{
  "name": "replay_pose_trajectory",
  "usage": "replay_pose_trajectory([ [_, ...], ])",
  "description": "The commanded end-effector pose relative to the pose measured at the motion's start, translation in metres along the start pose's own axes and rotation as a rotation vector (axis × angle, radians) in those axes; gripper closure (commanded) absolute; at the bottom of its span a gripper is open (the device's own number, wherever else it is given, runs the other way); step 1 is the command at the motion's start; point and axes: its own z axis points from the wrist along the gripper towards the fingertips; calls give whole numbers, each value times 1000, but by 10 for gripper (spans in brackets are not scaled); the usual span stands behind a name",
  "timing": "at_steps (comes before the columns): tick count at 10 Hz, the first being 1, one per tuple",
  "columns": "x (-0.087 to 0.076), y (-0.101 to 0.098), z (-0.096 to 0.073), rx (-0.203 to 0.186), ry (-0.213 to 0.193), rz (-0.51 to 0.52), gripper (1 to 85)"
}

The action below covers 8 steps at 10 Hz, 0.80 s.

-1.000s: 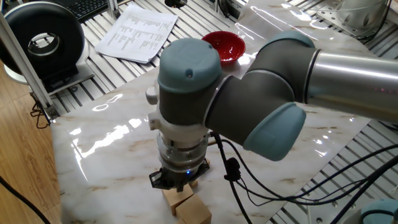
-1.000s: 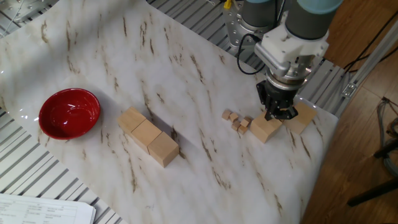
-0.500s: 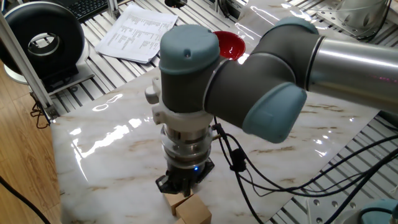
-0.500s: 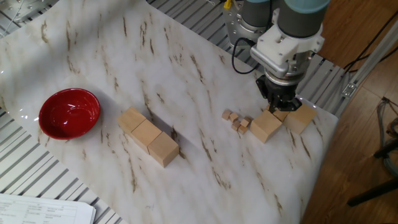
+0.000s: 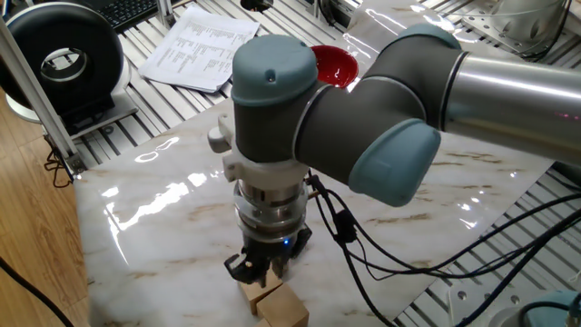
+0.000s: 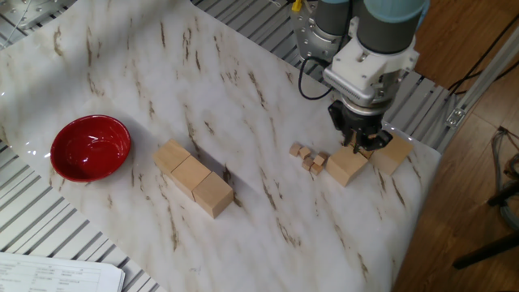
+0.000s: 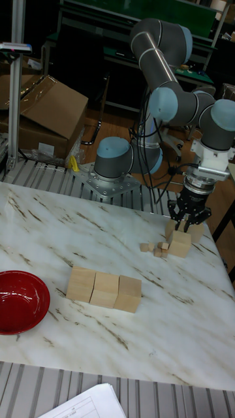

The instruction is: Stack the blocks into a pyramid shape

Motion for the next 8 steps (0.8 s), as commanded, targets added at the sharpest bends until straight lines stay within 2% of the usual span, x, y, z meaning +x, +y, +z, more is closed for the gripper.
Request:
replay_pose_trajectory([
  [1, -8, -1, 1, -3, -12, 12, 7],
  [4, -10, 12, 4, -54, -1, 75, 7],
  [6, -12, 22, 4, -54, 4, 95, 7],
  [8, -18, 27, 12, -37, -6, 112, 57],
])
